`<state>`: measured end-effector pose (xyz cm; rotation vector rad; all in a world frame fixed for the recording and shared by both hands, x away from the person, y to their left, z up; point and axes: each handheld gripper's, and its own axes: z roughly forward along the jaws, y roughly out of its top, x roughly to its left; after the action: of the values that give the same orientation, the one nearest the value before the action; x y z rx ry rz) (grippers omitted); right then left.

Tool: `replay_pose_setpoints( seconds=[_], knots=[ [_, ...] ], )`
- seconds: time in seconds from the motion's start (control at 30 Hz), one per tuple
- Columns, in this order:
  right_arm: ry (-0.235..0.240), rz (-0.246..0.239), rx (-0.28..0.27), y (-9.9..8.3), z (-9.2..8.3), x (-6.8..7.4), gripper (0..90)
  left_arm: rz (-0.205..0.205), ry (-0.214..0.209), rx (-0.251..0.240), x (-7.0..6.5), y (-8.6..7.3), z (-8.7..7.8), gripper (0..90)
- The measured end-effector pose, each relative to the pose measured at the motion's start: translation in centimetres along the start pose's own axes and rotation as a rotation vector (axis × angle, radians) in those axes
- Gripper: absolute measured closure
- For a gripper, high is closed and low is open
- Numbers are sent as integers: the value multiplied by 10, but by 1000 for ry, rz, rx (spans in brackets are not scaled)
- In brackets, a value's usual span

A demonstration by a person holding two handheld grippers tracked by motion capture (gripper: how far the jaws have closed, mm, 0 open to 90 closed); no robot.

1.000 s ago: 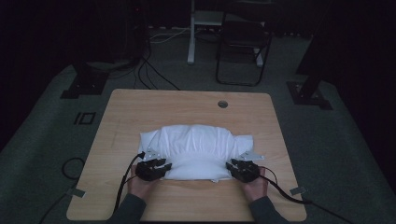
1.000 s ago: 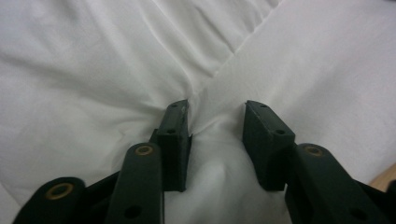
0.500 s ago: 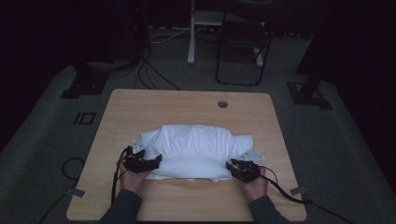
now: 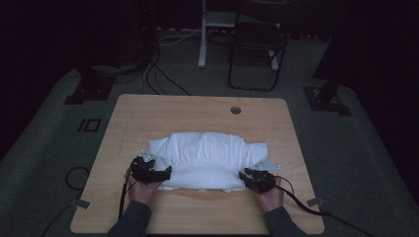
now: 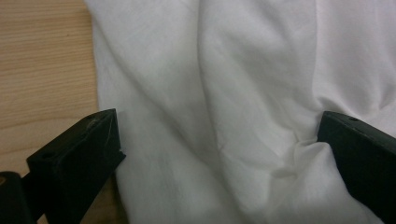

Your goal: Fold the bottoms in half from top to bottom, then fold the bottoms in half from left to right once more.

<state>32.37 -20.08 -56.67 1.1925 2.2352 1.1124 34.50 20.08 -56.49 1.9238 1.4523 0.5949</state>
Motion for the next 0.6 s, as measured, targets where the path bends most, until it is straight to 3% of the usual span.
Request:
replay_pose_setpoints(
  seconds=[0.27, 0.47, 0.53, 0.6],
  knots=[
    [0, 0, -1, 0, 0, 0, 658, -17, 8, -4, -1, -2, -2, 10],
    [15, 3, -4, -1, 0, -2, 655, -65, 5, 7, -1, -7, -10, 8],
    [21, 5, -7, -1, 0, -2, 655, -86, 33, 17, 0, -9, -13, 0],
    [22, 4, -7, -1, 0, -3, 654, -76, 57, 13, -2, -10, -15, 0]
  ],
)
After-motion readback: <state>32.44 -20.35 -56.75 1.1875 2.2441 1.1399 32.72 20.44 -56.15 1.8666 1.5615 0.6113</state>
